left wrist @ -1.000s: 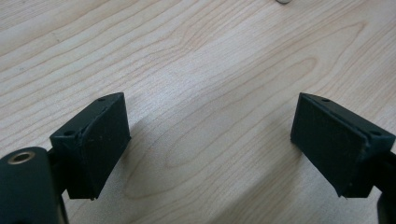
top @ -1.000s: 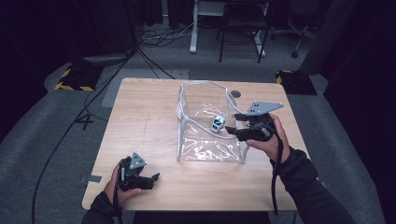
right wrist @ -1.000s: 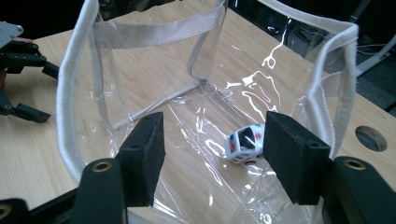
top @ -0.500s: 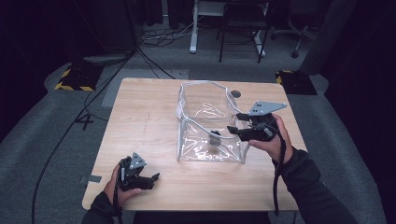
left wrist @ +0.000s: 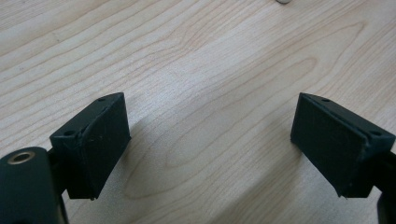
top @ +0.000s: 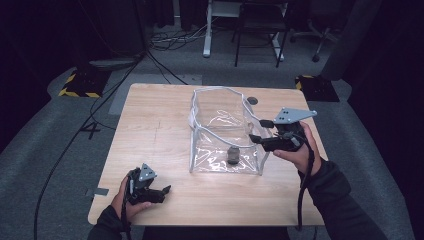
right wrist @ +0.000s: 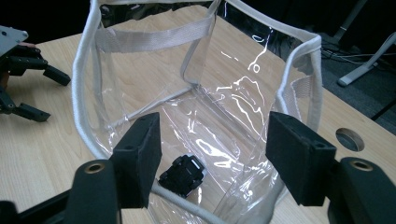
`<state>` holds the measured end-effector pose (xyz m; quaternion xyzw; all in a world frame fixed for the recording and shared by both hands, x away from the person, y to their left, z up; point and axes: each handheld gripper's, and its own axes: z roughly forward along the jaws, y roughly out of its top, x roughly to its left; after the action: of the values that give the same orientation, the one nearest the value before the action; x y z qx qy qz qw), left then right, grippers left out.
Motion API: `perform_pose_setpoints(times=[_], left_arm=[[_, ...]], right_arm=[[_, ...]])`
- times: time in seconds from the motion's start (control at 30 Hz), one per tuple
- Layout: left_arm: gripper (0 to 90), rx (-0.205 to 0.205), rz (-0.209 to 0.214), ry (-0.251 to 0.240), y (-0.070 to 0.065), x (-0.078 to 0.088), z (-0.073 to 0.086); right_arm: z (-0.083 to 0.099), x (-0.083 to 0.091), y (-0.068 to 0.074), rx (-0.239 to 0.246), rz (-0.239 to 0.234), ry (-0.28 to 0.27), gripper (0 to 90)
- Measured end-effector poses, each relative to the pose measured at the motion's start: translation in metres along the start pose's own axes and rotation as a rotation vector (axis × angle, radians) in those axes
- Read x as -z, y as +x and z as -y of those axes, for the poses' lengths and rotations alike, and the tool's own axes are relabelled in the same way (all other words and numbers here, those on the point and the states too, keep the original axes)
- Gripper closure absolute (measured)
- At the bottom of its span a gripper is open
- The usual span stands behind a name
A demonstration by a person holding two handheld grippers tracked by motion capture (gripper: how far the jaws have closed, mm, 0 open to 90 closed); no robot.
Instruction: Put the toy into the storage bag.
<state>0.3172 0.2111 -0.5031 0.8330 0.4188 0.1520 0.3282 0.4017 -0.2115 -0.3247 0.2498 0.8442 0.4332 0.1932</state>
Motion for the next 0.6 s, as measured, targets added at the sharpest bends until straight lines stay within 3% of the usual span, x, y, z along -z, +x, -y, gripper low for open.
perform_pose_setpoints(times=[0.17,0.6], left_arm=[[12.0,0.0,0.0,0.0,0.0,0.0,0.0],[12.0,0.0,0.0,0.001,0.0,0.0,0.0]], right_arm=[[0.002,0.006,-0.003,0.01,0.004,-0.022,31.3],[0.016,0.029,-0.022,-0.033,0.06,-0.056,26.6]])
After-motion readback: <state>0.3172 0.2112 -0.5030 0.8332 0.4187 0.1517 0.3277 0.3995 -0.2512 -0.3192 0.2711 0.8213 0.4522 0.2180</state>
